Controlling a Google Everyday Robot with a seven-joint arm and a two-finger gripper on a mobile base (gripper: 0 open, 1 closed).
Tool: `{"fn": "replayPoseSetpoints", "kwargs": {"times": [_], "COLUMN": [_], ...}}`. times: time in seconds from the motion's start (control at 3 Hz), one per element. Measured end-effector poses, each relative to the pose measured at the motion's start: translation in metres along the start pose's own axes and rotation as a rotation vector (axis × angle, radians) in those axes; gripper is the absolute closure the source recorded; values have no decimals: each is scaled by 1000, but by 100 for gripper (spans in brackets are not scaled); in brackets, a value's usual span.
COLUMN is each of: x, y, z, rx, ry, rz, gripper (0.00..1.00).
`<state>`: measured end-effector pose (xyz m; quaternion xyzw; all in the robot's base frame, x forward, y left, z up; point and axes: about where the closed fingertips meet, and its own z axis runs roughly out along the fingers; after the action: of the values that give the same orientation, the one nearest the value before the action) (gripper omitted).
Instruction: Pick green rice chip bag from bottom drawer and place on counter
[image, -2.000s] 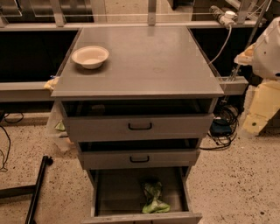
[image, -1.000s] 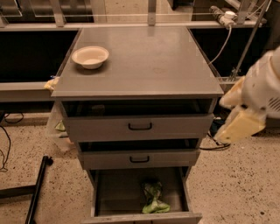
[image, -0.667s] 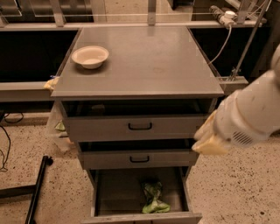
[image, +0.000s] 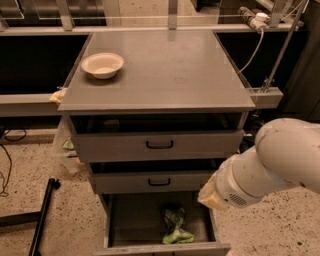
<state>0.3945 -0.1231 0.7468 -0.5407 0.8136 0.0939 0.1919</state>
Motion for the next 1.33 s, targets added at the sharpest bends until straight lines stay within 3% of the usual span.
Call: {"fn": "replayPoseSetpoints", "kwargs": {"times": [0.33,0.67,1.0,1.33], "x": [16,55,76,81], "y": [-2,6,5,-18], "z": [12,66,146,215], "rx": [20,6,-20,-4], "ry": [6,7,-18,-93], "rz": [3,36,41,76], "gripper": [100,100,100,100]}}
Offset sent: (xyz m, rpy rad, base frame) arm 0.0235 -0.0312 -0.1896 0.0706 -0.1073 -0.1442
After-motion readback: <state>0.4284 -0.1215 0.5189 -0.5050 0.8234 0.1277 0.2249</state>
